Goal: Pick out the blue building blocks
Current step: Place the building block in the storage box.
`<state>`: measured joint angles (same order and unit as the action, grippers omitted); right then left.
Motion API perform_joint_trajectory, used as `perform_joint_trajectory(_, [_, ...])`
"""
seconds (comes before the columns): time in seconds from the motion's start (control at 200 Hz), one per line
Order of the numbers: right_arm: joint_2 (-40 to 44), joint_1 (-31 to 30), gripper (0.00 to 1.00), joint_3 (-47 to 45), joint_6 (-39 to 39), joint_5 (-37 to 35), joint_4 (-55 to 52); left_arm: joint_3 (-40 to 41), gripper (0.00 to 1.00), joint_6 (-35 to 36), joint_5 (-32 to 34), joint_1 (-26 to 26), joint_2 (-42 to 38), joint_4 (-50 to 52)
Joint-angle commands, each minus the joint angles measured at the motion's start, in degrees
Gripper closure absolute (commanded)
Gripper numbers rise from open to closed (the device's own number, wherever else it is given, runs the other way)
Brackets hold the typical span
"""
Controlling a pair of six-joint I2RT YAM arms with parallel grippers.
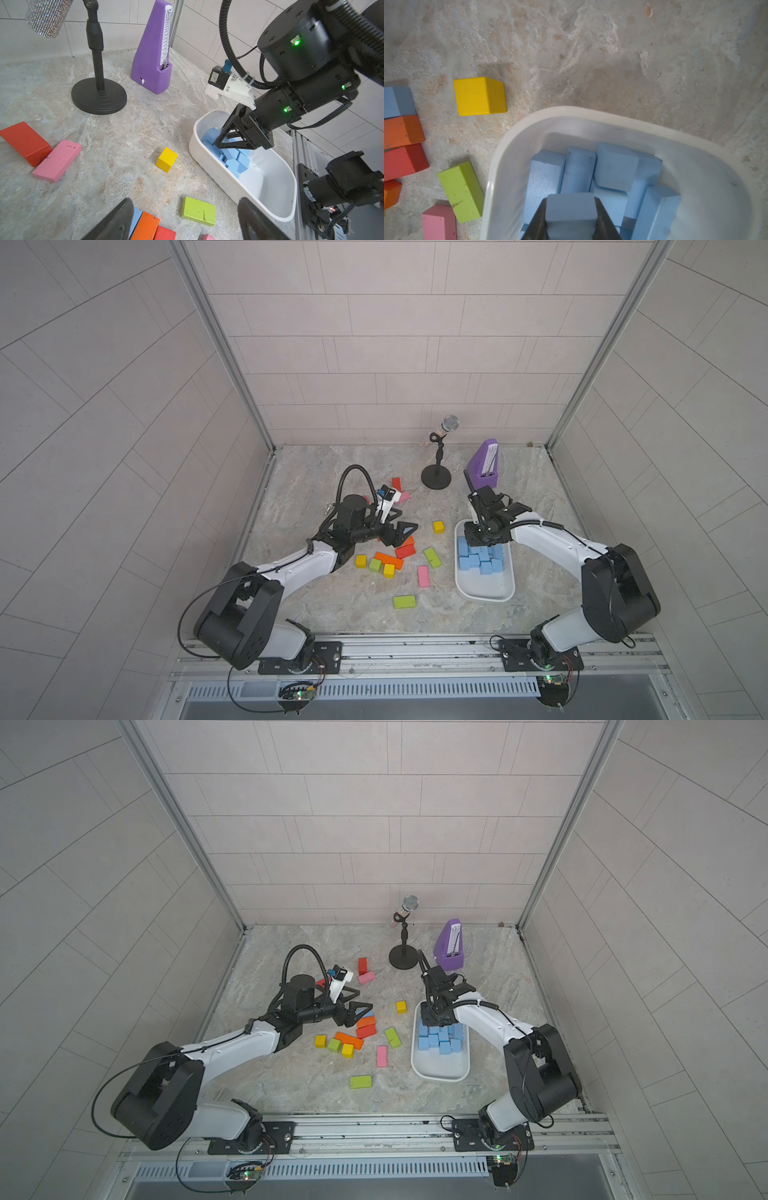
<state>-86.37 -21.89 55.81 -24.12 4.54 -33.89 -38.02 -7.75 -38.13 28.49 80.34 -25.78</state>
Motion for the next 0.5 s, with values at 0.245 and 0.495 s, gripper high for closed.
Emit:
perform_joint_trajectory(0.245, [1.23, 0.25, 0.53, 0.18, -1.29, -1.13, -0.21, -1.71, 0.17, 1.68, -0.21, -0.02, -0.35, 1.17])
perform_joint_trajectory(0.495, [4.57, 0.23, 0.64, -1.50, -1.03, 1.92, 0.11, -2.26, 0.17, 3.45, -0.02, 0.02, -0.44, 2.63])
